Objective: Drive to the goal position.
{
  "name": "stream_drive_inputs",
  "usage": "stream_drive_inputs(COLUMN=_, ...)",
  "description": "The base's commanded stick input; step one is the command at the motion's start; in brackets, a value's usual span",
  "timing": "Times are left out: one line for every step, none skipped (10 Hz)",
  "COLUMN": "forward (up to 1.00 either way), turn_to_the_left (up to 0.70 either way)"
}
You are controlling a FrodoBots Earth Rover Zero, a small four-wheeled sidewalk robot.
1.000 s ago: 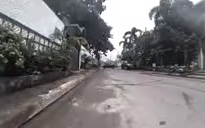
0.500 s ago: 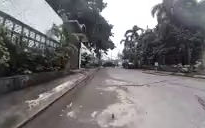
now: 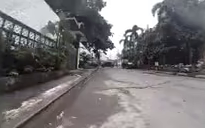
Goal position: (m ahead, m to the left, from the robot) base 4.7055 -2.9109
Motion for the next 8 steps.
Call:
stream_drive_inputs(forward=0.70, turn_to_the_left=-0.15)
stream_drive_inputs(forward=0.70, turn_to_the_left=-0.07)
stream_drive_inputs(forward=0.70, turn_to_the_left=0.00)
stream_drive_inputs(forward=0.70, turn_to_the_left=0.00)
stream_drive_inputs(forward=0.70, turn_to_the_left=0.00)
stream_drive_inputs(forward=0.70, turn_to_the_left=0.00)
stream_drive_inputs(forward=0.70, turn_to_the_left=-0.09)
stream_drive_inputs(forward=0.70, turn_to_the_left=-0.25)
